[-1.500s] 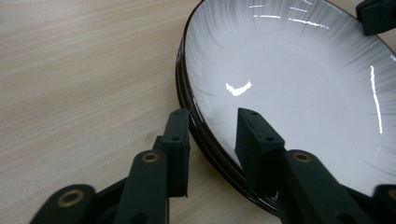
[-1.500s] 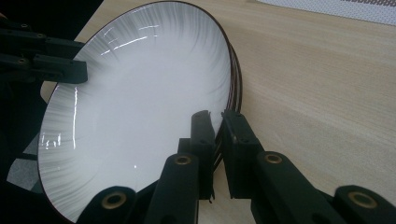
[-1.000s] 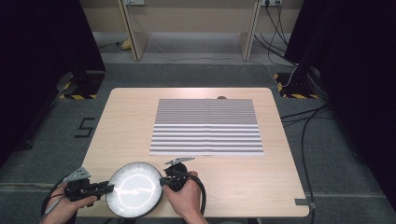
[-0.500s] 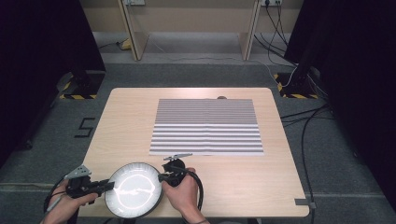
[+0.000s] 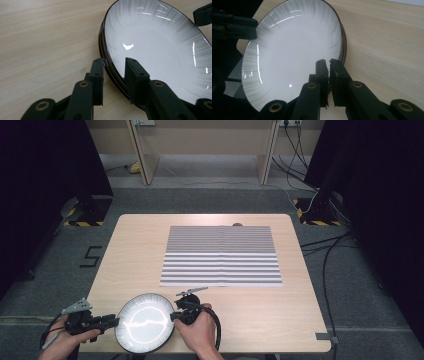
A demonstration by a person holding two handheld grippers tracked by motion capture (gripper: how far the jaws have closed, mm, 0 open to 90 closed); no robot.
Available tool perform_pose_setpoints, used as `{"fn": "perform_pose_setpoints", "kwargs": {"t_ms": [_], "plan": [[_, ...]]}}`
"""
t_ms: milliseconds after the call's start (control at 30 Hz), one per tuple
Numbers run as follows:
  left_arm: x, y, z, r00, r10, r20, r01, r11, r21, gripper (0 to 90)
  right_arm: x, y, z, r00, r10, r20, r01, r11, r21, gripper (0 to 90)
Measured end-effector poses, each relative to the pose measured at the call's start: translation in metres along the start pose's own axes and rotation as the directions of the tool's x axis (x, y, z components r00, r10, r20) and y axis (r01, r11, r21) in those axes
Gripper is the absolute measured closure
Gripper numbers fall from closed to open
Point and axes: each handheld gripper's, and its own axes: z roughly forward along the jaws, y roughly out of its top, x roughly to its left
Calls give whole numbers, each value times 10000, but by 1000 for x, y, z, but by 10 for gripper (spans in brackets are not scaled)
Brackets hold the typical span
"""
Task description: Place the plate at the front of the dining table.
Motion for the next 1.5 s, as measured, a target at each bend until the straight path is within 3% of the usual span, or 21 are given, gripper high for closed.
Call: {"fn": "perform_pose_setpoints", "kwargs": {"t_ms": [67,300,400,467,533,633,667,733,867,1033,1100,1233,1267,1333,1500], "plan": [[0,0,0,10000,54,-8,-54,10000,-30,685,-1,0,-2,9997,27,234,-26,10000,-63,836],[-3,-1,4,9999,66,89,-67,9999,149,696,0,-1,2,9996,58,262,-64,9997,225,857],[-2,0,3,9998,-171,140,169,9997,187,710,0,1,1,9994,-93,329,88,9999,133,900],[-1,1,3,9992,-320,225,315,9992,236,727,4,2,6,9997,86,-244,-72,9983,572,900],[-1,0,2,9992,-333,208,328,9992,247,730,13,-2,17,9993,-380,-51,382,9963,768,899],[-1,-1,2,9990,-382,251,378,9992,155,728,14,-1,12,9993,-371,-39,372,9985,389,876],[0,-1,2,9989,-374,268,370,9992,153,727,9,3,0,9984,-337,448,339,9994,-51,857],[-1,0,3,9997,-203,169,200,9996,194,725,2,6,-5,9977,-118,667,125,9999,-99,850],[-2,-1,3,9997,-224,127,222,9997,134,725,0,2,0,9994,-37,342,29,9997,223,868],[-2,0,3,9998,-198,100,196,9996,200,725,2,4,1,9988,-170,450,162,9997,183,900],[-2,1,3,9997,-190,127,187,9995,243,725,6,2,10,9998,-172,-72,176,9986,506,900],[-2,-1,2,9992,-316,227,312,9994,173,723,11,1,9,9993,-313,223,306,9990,322,873],[-1,-1,2,9991,-328,261,324,9993,169,722,6,4,3,9986,-200,497,200,9998,-6,861],[-1,-1,2,9993,-273,244,269,9995,184,722,5,5,1,9980,-182,606,187,9998,-69,859],[-2,-1,3,9995,-265,174,262,9995,160,722,4,5,2,9981,-173,595,160,9996,234,861]]}}
